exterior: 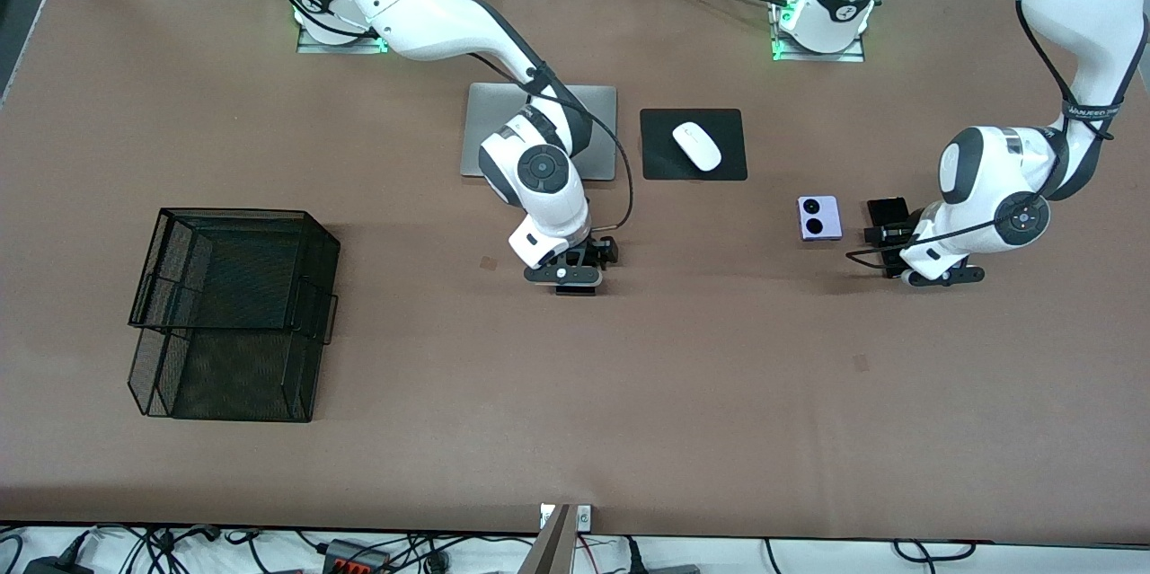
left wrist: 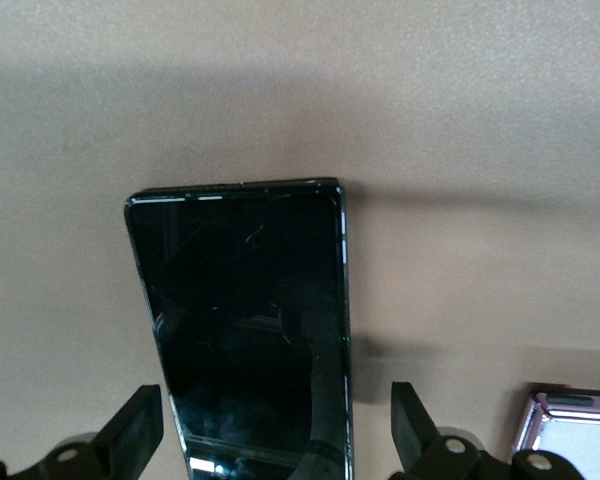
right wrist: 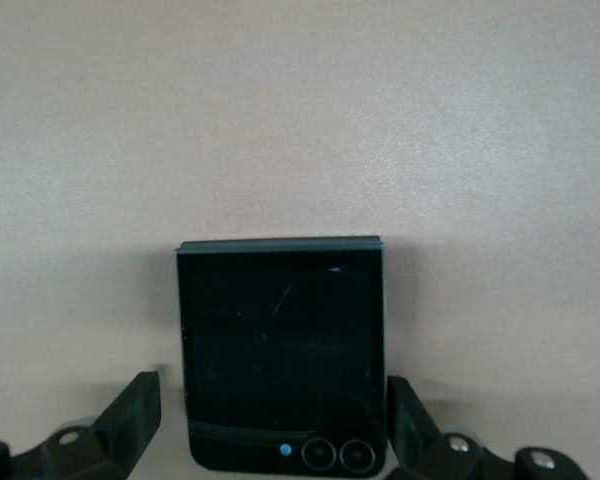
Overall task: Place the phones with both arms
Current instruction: 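Grasp the flip phone with the right gripper while the left gripper grasps the slab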
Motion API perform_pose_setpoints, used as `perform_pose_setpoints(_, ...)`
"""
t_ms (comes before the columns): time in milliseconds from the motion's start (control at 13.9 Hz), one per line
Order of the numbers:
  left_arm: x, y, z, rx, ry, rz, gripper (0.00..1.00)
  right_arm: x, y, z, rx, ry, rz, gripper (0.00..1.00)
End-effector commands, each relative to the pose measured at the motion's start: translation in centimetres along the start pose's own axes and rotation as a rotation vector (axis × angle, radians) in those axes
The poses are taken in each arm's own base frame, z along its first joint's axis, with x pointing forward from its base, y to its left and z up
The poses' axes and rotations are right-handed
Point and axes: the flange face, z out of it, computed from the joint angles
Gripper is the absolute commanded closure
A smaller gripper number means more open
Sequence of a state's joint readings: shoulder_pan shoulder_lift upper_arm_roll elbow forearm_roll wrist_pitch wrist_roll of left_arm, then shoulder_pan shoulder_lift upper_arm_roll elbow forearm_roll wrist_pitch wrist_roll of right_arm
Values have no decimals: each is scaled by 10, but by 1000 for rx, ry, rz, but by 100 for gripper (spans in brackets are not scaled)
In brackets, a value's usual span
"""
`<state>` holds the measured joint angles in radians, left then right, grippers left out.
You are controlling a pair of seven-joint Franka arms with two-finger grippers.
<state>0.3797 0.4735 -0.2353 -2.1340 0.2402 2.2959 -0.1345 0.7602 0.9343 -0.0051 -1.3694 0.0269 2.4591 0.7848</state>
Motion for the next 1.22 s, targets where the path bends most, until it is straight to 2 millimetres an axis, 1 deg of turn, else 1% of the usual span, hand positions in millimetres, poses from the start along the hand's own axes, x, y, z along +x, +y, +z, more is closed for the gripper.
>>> perform_pose_setpoints(0,0,-9,4,7,9,26,0,2,-3,7,-29,42,-36,0)
perform_pose_setpoints(72,0,-9,6,6,5,27,0,2,-3,7,-32,45,-41,3)
perform_pose_setpoints(144,0,-9,7,6,5,27,0,3,-4,6,-31,46,-47,11)
perform_pose_setpoints(216,0,-9,7,5,3,27,6,3,-5,4,-35,52,-58,18)
perform_pose_setpoints(432,0,-10,16,-2,-12,22,40,5,-3,5,-54,62,-91,50)
perform_pose_setpoints(504,0,-10,15,-2,-12,23,54,5,-3,2,-52,64,-91,63)
perform_pose_setpoints(576,1,-10,11,1,-10,23,67,9,-2,-1,-51,67,-88,71)
perform_pose_setpoints(648,2,-9,5,3,-1,26,74,13,0,-7,-49,67,-82,72)
perform_pose_setpoints(720,3,-4,-5,6,12,47,74,17,0,-21,-58,65,-79,73)
perform_pose_setpoints(792,4,-1,-18,13,18,59,74,26,2,-40,-75,55,-70,73)
perform_pose_setpoints(864,8,8,-37,22,3,73,74,39,8,-66,-97,40,-81,73)
perform_pose_setpoints(936,15,16,-61,31,-20,84,74,53,21,-85,-121,17,-105,73)
perform_pose_setpoints(1008,22,23,-89,39,-43,91,74,73,39,-115,-119,19,-116,73)
perform_pose_setpoints(1080,27,31,-114,47,-65,100,73,87,64,-139,-135,3,-121,73)
perform_pose_setpoints(1152,31,42,-138,53,-68,109,73,95,87,-158,-159,-26,-129,73)
